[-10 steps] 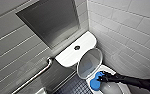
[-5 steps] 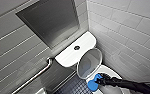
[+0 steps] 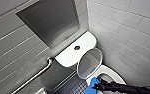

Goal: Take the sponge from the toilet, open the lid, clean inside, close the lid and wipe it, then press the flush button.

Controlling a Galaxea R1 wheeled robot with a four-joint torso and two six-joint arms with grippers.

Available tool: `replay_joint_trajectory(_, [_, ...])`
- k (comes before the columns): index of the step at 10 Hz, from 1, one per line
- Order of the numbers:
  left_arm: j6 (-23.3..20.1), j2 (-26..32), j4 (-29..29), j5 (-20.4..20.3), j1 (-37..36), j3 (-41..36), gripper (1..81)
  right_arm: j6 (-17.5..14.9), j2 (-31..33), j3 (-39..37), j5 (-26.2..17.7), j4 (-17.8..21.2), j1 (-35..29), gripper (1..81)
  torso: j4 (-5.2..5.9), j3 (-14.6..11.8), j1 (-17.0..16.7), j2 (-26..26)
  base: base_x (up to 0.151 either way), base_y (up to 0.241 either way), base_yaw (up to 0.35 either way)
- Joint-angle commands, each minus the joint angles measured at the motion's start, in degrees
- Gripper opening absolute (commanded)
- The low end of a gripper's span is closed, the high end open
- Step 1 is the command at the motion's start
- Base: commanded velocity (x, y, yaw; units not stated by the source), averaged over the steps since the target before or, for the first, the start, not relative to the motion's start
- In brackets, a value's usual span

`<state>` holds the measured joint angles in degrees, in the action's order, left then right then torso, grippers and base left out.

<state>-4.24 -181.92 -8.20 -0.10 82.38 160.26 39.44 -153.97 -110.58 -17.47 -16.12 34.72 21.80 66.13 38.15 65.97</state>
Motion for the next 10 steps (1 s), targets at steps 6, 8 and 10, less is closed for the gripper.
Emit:
replay_joint_trajectory(6, [-0.06,0.68,-0.23,5.20,2.04,0.41,81.1,0.03,7.85,5.99,0.42,-2.16,4.00,1.0,0.02,0.00,0.00,0.00,0.000,0.000,0.000])
replay_joint_trajectory(8, [-0.06,0.68,-0.23,5.20,2.04,0.41,81.1,0.03,11.63,7.94,0.85,-2.25,6.37,1.0,0.02,0.00,0.00,0.00,0.000,0.000,0.000])
replay_joint_trajectory(10, [-0.06,0.68,-0.23,5.20,2.04,0.41,81.1,0.03,15.59,8.55,4.55,-2.17,8.92,1.0,0.02,0.00,0.00,0.00,0.000,0.000,0.000])
